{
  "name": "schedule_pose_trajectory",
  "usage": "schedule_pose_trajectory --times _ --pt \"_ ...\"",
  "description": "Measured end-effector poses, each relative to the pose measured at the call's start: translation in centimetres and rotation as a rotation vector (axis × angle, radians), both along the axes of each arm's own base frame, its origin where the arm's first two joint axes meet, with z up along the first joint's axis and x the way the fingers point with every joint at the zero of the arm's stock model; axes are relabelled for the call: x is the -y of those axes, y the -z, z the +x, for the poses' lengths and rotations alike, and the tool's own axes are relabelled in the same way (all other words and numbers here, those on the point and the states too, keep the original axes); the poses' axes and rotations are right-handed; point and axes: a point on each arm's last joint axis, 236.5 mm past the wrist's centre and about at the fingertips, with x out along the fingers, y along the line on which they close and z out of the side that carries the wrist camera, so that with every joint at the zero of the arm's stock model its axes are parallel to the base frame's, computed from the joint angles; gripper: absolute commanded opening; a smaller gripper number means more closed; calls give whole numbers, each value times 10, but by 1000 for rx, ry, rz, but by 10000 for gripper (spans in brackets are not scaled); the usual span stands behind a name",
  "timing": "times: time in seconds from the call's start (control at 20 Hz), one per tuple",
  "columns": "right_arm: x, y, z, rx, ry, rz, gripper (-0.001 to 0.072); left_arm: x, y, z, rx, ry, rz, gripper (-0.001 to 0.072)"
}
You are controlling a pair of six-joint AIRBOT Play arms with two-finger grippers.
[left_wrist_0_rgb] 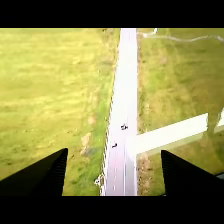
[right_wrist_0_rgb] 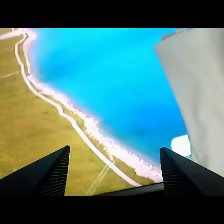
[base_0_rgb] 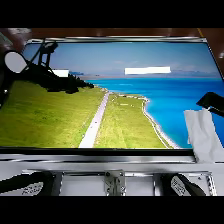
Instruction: Fold the shirts.
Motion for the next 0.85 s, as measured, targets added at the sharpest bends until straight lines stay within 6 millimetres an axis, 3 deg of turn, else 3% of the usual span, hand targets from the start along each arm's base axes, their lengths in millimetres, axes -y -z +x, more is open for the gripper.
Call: schedule_pose_trajectory --times 0.15,0.35,0.85 --pt "-38 11 6 -51 -113 9 683 5 24 -8 -68 17 73 693" --pt "-72 16 9 -73 -210 12 683 9 35 -9 -91 22 103 693" --pt "-87 18 8 -82 -253 14 683 11 43 -3 -85 19 114 693"
